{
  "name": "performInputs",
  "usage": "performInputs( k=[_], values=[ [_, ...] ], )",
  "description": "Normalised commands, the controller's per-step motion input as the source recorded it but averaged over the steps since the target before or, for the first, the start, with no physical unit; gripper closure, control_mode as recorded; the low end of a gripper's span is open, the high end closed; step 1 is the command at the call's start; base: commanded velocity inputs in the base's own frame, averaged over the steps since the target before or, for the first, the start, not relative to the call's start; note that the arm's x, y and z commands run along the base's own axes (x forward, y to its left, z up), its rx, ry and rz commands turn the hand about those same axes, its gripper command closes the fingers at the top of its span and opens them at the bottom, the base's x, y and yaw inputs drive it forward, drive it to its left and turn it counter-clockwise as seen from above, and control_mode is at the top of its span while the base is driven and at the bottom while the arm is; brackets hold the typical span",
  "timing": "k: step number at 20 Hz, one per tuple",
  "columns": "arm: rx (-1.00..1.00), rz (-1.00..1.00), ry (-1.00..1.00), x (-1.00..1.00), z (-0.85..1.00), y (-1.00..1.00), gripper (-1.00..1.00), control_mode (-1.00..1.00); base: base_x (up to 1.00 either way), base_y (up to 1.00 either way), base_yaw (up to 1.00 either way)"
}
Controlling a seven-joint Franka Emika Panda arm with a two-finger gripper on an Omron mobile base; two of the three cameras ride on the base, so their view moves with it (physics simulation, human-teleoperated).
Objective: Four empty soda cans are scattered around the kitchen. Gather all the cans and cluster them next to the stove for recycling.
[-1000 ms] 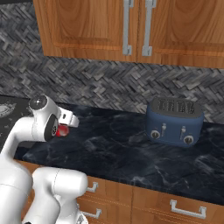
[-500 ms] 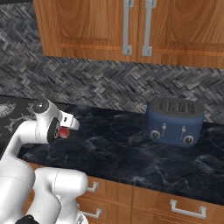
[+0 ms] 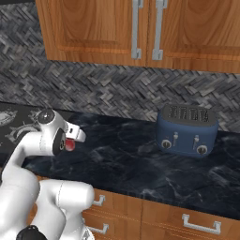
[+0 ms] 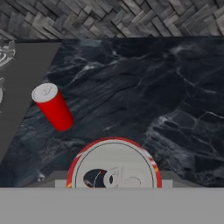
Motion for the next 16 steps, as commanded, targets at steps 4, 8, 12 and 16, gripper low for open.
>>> performInputs(
  k=[4, 8, 12, 16],
  values=[
    [0.0, 0.0, 0.0, 0.04, -0.21, 0.0, 1.0, -1.0, 0.0, 0.0, 0.0],
    [0.0, 0.0, 0.0, 0.06, -0.2, 0.0, 1.0, -1.0, 0.0, 0.0, 0.0],
    [0.0, 0.0, 0.0, 0.05, -0.17, 0.0, 1.0, -1.0, 0.0, 0.0, 0.0],
    [0.0, 0.0, 0.0, 0.11, -0.11, 0.0, 1.0, -1.0, 0.0, 0.0, 0.0]
  ],
)
